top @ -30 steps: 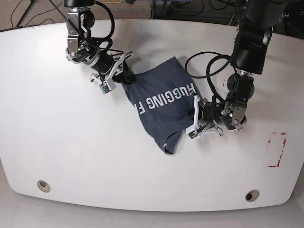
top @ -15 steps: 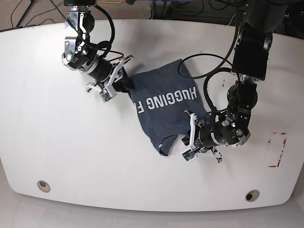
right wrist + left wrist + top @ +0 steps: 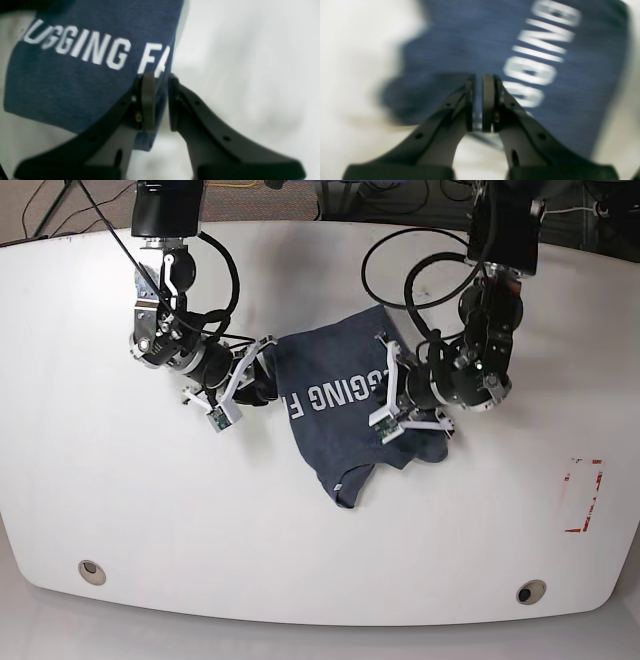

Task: Layout the t-shirt on the table in an organized manner, then fold the t-shirt properly
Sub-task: 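Rotate and straighten the bundle with both grippers holding its edges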

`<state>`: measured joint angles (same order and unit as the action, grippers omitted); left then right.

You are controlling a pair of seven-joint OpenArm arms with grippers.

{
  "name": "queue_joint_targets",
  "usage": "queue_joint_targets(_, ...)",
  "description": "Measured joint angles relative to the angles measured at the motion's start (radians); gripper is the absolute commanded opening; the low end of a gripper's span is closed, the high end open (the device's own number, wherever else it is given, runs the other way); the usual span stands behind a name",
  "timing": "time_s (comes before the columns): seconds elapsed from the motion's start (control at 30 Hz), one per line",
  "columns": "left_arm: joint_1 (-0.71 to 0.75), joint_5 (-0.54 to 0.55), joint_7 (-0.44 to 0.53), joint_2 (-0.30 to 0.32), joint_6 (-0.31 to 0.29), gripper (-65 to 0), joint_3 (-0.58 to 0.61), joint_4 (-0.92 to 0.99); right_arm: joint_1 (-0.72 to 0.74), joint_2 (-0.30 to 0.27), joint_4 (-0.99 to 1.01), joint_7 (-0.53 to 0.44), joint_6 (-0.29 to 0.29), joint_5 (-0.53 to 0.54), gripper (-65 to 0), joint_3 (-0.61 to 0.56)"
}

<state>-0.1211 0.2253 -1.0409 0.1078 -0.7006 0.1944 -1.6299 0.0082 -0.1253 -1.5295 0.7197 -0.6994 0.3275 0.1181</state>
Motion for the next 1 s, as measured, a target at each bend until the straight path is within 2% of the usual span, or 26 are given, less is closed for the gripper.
queue_joint_targets(0.17,0.056,-0.002,0.004,0.004,0.001,-62.5,-0.01,0.0,-0.003,0.001,0.051,-0.011,0.011,-0.01,-55.6,0.005)
queue_joint_targets(0.43,0.1,-0.001,0.053,0.025,0.003,-62.5,-0.009,0.007,-0.088,0.035,0.088,-0.168,0.007,-0.042,-55.6,-0.025)
queue_joint_targets(0.53,0.102,0.011,0.064,0.05,0.003,-62.5,-0.01,0.019,-0.121,0.037,0.084,-0.193,0.003,-0.036,-55.6,-0.025)
queue_joint_targets(1.0,0.093,0.018,0.065,0.129,0.001,-62.5,-0.01,0.019,-0.255,0.061,-0.04,-0.179,-0.004,-0.044,-55.6,-0.027)
